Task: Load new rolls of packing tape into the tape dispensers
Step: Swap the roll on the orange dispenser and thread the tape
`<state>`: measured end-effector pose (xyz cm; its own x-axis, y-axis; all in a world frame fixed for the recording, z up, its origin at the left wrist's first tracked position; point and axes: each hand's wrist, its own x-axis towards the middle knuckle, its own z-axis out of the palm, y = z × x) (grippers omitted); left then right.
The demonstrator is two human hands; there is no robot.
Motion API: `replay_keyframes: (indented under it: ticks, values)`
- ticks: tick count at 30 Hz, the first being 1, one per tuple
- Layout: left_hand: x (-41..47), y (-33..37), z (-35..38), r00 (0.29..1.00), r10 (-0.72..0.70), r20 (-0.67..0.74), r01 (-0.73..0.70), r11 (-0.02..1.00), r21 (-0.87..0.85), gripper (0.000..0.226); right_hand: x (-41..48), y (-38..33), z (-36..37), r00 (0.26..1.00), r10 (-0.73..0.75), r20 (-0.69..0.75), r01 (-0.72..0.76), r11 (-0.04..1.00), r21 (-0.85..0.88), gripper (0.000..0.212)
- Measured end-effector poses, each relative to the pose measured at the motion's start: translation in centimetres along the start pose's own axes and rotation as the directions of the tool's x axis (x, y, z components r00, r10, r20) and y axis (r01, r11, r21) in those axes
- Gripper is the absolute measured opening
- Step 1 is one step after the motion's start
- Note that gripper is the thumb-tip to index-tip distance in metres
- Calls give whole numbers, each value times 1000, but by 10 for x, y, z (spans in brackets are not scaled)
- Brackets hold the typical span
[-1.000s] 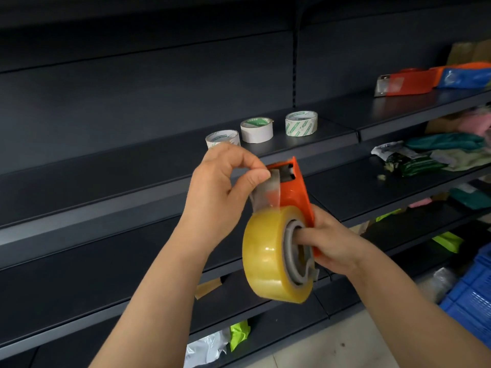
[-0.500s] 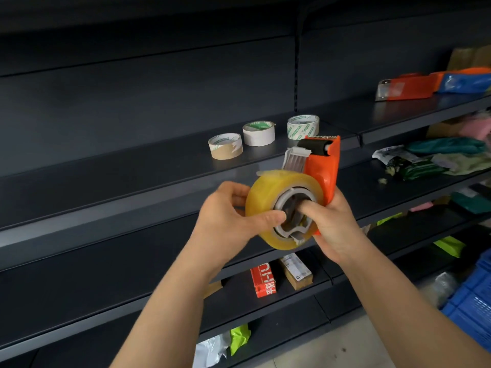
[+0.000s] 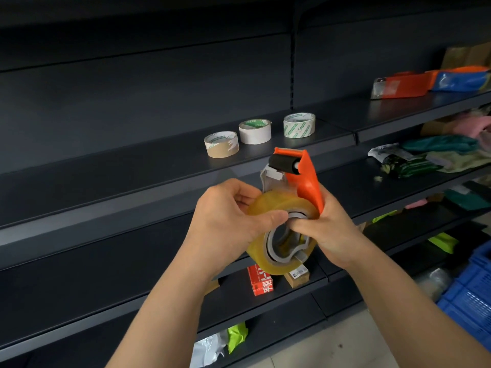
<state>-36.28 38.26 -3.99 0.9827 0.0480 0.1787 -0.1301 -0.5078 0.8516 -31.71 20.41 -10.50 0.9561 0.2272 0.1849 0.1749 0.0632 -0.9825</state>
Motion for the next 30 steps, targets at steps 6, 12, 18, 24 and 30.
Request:
replay_keyframes:
  ticks: [6,12,18,24,30]
  values:
    - [-6,-6,-2,999,32,4,-31,996,-78,40,6,-2,5,1000,-8,-11,9,999,40,64]
    - [-7,-18,-11,993,10,115,16,975,-222,48,6,4,2,971,-1,239,-76,947,312,85]
    - [-5,-20,-10,998,27,55,-6,938,-348,41,12,1,8,975,-45,220,-53,907,419,98]
    - [-4,-21,-16,975,48,215,16,958,-288,49,12,-6,-2,968,-12,250,-78,934,348,90]
    - [6,-3,-25,954,277,118,-265,958,-106,24,8,-5,-5,951,-11,310,-102,933,346,79]
